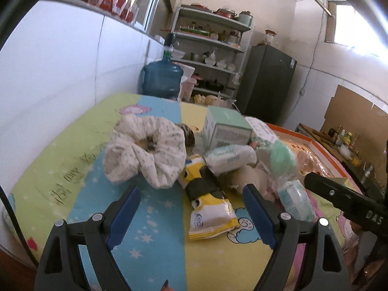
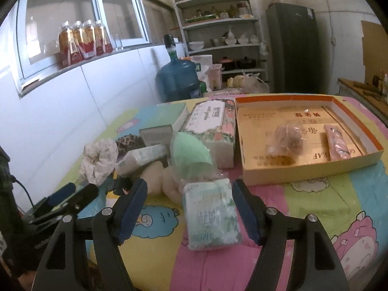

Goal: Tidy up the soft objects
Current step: 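Move both tools back over the pile of items, then grasp the yellow snack bag with the left gripper while the right gripper grasps the tissue pack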

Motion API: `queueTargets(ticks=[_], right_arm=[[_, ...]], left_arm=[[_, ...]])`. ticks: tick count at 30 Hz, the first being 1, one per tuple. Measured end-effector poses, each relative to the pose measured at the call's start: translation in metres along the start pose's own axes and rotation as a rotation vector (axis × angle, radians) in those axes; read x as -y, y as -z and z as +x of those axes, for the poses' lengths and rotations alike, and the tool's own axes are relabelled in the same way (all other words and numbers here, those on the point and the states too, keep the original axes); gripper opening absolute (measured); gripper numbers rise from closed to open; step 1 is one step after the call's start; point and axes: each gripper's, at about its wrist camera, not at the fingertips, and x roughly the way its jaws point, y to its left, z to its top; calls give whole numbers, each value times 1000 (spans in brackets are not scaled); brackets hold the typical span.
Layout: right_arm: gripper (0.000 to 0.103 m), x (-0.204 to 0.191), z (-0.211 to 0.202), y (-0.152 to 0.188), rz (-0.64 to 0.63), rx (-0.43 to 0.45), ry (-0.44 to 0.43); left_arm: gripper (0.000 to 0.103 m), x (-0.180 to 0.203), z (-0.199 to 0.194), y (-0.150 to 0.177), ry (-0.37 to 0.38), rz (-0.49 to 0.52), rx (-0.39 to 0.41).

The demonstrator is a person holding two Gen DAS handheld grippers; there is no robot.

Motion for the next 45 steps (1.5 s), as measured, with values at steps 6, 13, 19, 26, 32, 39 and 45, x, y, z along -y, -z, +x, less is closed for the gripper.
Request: queueTargets(ticks=[6, 13, 19, 26, 32, 39, 45], right_arm=[[74, 4, 2, 7, 13, -21, -8], [74, 13, 10, 17, 39, -63, -15], [74, 16, 16, 20, 48, -80, -16], [74, 19, 23, 23, 58, -98, -8], [74, 21, 28, 24, 55, -118, -7], [70, 21, 28, 26, 54, -130, -30], [49, 23, 26, 28, 52, -141, -19]], left_arm=[[86, 5, 18, 3, -14, -14, -24], [86, 12, 37, 6, -37, 6, -63], [86, 13, 42, 7, -53, 6, -75], [82, 14, 50, 7, -59, 9, -101], [72, 9, 55, 6, -48, 2, -101], [49, 12, 50, 9, -7, 19, -103], [45, 10, 43, 12, -1, 13, -97]])
